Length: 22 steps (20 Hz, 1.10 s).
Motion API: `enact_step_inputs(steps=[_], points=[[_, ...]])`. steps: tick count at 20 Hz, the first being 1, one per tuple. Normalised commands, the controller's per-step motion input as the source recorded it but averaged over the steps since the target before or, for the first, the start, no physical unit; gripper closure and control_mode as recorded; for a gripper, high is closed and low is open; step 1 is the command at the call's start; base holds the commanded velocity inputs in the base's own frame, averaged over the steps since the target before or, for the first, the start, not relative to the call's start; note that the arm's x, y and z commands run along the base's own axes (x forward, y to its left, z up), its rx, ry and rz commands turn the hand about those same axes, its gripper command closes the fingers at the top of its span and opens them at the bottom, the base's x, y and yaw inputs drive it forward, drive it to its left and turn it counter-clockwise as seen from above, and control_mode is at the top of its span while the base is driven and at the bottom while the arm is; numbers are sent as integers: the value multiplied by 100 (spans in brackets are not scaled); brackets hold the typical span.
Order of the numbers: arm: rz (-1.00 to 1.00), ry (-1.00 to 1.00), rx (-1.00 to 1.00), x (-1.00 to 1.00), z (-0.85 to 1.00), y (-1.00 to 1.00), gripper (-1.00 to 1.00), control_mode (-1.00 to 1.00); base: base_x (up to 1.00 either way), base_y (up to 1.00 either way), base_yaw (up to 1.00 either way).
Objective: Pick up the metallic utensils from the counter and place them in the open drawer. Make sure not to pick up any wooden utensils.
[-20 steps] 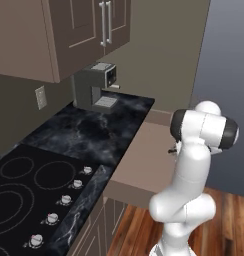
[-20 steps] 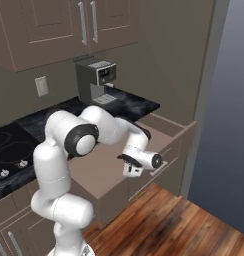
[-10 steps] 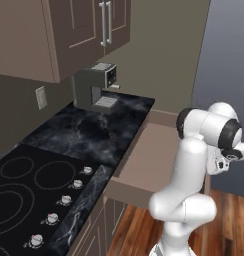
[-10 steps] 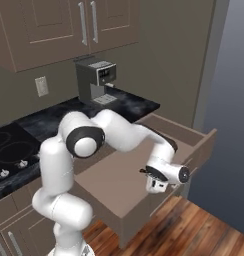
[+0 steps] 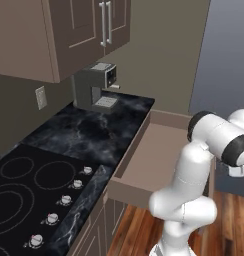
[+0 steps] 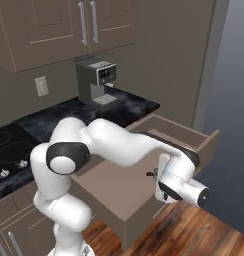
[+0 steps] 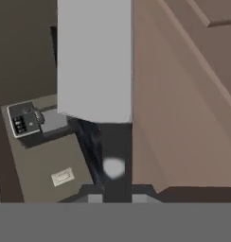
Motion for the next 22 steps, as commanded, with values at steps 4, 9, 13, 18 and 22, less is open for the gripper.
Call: enact_step_inputs(steps=[4,9,13,18,22], points=[[6,-11,-30,0,86,13,100,-100,0,0,0],[0,0,-32,9,62,19,100,-100,0,0,0],[-20,15,-36,0,34,86,100,-100,0,0,0],[-21,43,-29,8,17,89,100,-100,0,0,0],[-8,63,-25,52,3,61,100,-100,0,0,0]])
